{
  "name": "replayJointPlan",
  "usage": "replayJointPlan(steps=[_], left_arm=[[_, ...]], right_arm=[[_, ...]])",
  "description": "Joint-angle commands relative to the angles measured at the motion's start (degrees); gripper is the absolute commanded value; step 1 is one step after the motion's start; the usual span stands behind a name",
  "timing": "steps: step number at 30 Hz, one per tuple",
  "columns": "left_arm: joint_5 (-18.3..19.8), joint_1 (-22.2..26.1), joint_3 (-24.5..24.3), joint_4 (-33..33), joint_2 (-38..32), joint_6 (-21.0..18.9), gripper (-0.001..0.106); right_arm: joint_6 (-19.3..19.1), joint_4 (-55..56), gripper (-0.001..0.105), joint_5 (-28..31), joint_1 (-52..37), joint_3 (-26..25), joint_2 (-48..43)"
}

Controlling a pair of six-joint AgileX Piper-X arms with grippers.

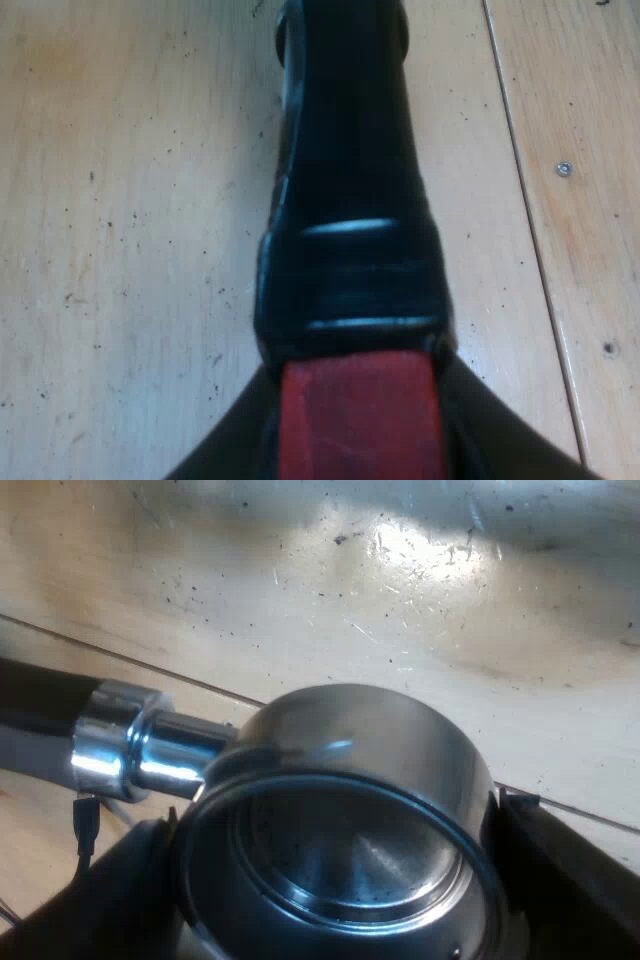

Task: Put the handle in the coffee machine

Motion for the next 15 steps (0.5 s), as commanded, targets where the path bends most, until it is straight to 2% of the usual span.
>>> replayJointPlan(steps=[1, 3, 4, 6, 8, 9, 15], left_arm=[[-0.63, -0.32, 0.34, 2.59, -0.07, 1.15, 0.0], [-0.04, -0.32, 0.34, 2.59, -0.07, 1.14, 0.0], [-0.04, -0.32, 0.34, 2.59, -0.07, 1.14, 0.0], [-0.05, -0.32, 0.34, 2.59, -0.07, 1.14, 0.0], [0.75, -0.32, 0.34, 2.59, -0.07, 1.03, 0.0], [1.12, -0.32, 0.34, 2.59, -0.07, 0.92, 0.0], [2.51, -0.32, 0.34, 2.59, -0.07, -0.59, 0.0]], right_arm=[[-1.02, -1.76, 0.014, -0.49, -0.09, -1.06, -0.94], [-1.02, -1.87, 0.041, 0.33, -0.09, -1.06, -0.94], [-1.02, -1.94, 0.049, 0.86, -0.09, -1.06, -0.94], [-1.02, -2.36, 0.079, 1.61, -0.09, -1.06, -0.94], [-1.02, -2.54, 0.091, 3.19, -0.09, -1.06, -0.94], [-1.02, -2.53, 0.094, 4.53, -0.09, -1.06, -0.94], [-1.39, -2.53, 0.094, 7.53, -0.09, -1.06, -0.94]])
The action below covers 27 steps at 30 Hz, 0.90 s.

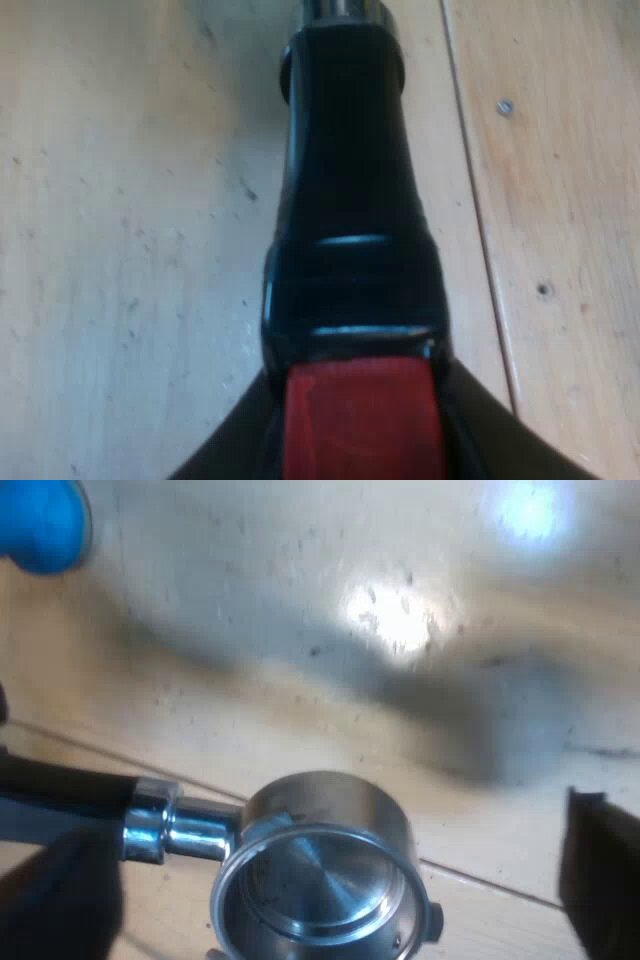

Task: Put the handle in the coffee machine

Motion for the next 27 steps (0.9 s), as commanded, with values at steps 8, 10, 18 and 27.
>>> replayJointPlan(steps=[8, 10, 18, 27], left_arm=[[2.57, 0.27, -0.78, -1.14, -0.33, -0.71, 0.0], [2.6, 1.88, -0.78, -1.14, -0.33, -0.71, 0.0], [2.79, 10.16, -0.78, -0.62, -0.33, -4.02, 0.0], [3.49, 21.5, -6.3, 3.04, -0.33, -5.11, 0.0]], right_arm=[[-1.25, -0.33, 0.094, 2.49, 1.05, -2.82, -0.47], [-1.92, -0.33, 0.094, 5.53, 2.46, -4.13, -0.47], [-2.06, -0.33, 0.091, 19.96, 11.21, -5.33, -0.47], [-2.51, -6.71, 0.056, 35.54, 20.46, -5.33, -0.47]])
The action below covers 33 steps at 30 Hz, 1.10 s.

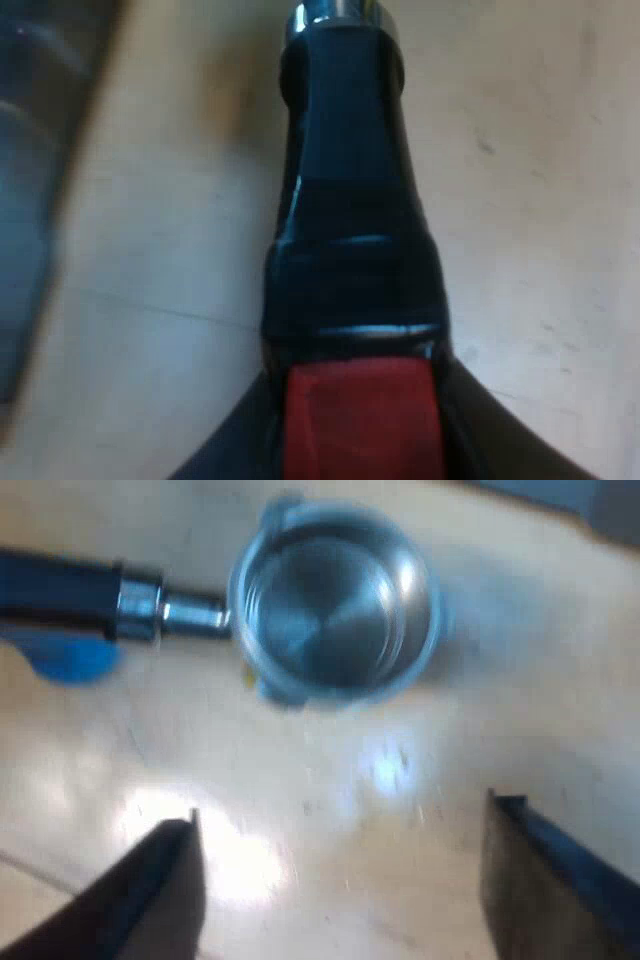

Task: Put the handle in the coffee machine

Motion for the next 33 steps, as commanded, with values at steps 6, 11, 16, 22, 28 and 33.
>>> replayJointPlan(steps=[6, 11, 16, 22, 28, 33], left_arm=[[7.48, 7.23, -4.83, 2.38, -0.33, -3.3, 0.0], [8.82, 11.1, -4.84, 2.39, -0.33, -3.3, 0.0], [10.8, 12.64, -4.84, 3.86, 0.67, -3.3, 0.0], [11.65, 16.81, -4.84, 2.18, 2.78, -3.18, 0.0], [10.09, 17.89, -4.84, 2.33, 4.81, -1.24, 0.0], [10.07, 17.89, -4.84, 2.01, 5.63, 0.25, 0.0]], right_arm=[[-2.55, -12.77, 0.056, 22.67, 5.82, -0.36, -0.36], [-3.12, -17.23, 0.056, 30.27, 7.92, -0.36, 0.91], [-6.15, -22.46, 0.056, 32.15, 8.96, -0.05, 3.81], [-9.39, -31.0, 0.056, 40.02, 9.42, -0.08, 8.5], [-9.39, -34.8, 0.056, 40.28, 9.29, 0.07, 12.46], [-9.39, -36.07, 0.056, 39.37, 9.29, 0.07, 13.22]])
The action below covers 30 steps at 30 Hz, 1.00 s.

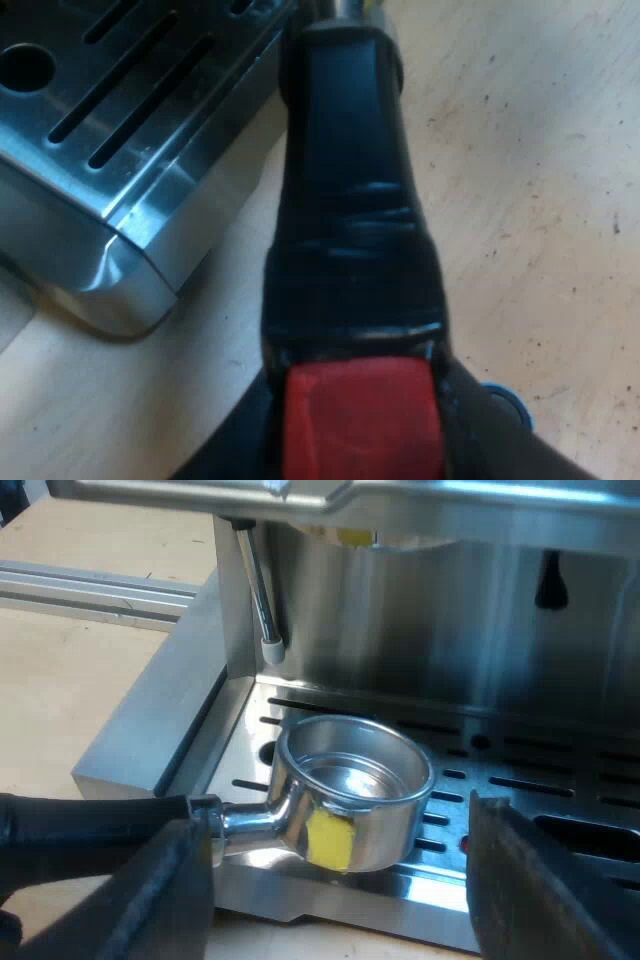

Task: Put the handle in the coffee machine

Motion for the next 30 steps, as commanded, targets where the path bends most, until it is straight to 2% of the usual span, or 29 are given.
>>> replayJointPlan(steps=[1, 5, 10, 12, 14, 20, 22, 23, 24, 27, 30], left_arm=[[2.83, -0.1, -0.73, -1.56, -0.12, 0.62, 0.0], [2.68, -0.1, -0.73, -3.21, -0.13, 0.89, 0.0], [2.68, -0.1, -0.73, -3.81, 0.78, 1.08, 0.0], [2.68, -0.1, -0.73, -3.81, 3.41, 3.98, 0.0], [2.68, -0.1, -0.73, -3.98, 3.99, 4.8, 0.0], [3.89, 1.63, -0.73, -6.38, 6.77, 4.92, 0.0], [5.58, 3.88, -0.73, -7.73, 7.58, 4.92, 0.0], [6.34, 4.9, -0.73, -8.5, 8.04, 4.92, 0.0], [7.12, 6.29, -0.73, -9.16, 8.56, 5.34, 0.0], [6.65, 6.33, -0.8, -7.19, 9.84, 10.06, 0.0], [6.76, 5.89, -0.8, -7.2, 10.9, 10.69, 0.0]], right_arm=[[-0.75, -0.98, 0.056, -0.33, -0.11, -0.23, -0.29], [-0.06, -1.48, 0.056, 2.49, -0.45, -0.23, 1.66], [-0.09, -3.24, 0.056, 3.09, -0.45, -0.23, 2.91], [-0.32, -6.47, 0.056, 5.66, -0.45, -0.23, 5.67], [-0.32, -6.98, 0.056, 5.67, -0.45, -0.23, 6.31], [-0.66, -10.29, 0.056, 7.23, -0.84, -0.23, 8.5], [-3.82, -13.98, 0.055, 7.34, -0.84, -0.23, 10.19], [-3.82, -13.98, 0.055, 7.34, -0.84, -0.23, 10.19], [-7.68, -18.23, 0.054, 7.53, -0.84, -0.23, 11.85], [-11.11, -25.06, 0.054, 8.5, -1.16, -0.23, 13.86], [-15.23, -30.4, 0.054, 8.67, -1.83, -0.23, 15.26]])
